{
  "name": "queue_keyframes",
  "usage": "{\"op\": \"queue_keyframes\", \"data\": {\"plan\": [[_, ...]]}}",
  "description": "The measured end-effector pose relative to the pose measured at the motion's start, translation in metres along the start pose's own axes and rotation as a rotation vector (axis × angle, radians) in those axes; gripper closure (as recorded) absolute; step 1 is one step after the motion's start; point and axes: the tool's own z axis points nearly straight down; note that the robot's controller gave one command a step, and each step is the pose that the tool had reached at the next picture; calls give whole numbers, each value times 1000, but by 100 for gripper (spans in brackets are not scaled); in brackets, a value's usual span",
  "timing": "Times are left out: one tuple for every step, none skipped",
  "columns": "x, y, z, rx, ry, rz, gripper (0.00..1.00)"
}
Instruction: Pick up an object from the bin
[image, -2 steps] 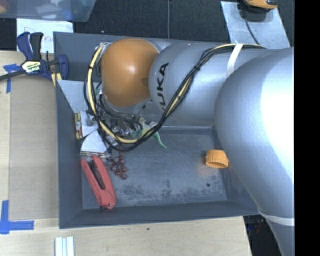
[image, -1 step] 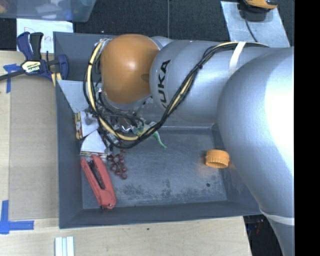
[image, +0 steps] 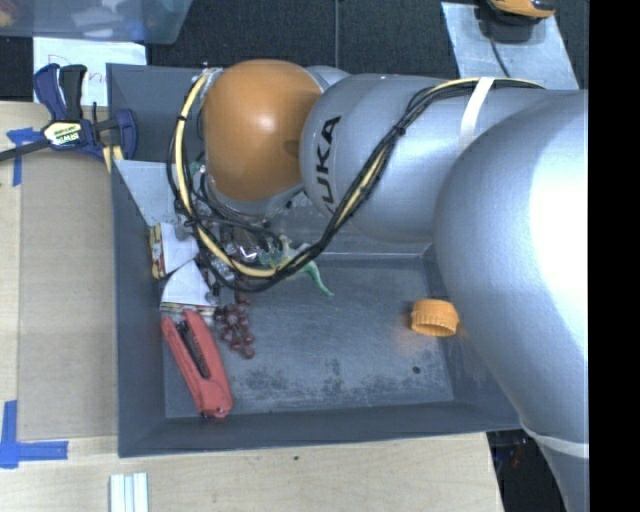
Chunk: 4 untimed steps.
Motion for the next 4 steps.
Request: {"op": "queue_keyframes", "data": {"plan": [[21,-38,24,0,-2,-269,0],[21,-45,17,1,6,-281,0],[17,-50,62,1,-6,-286,0],[12,-26,31,2,-9,-339,0]]}}
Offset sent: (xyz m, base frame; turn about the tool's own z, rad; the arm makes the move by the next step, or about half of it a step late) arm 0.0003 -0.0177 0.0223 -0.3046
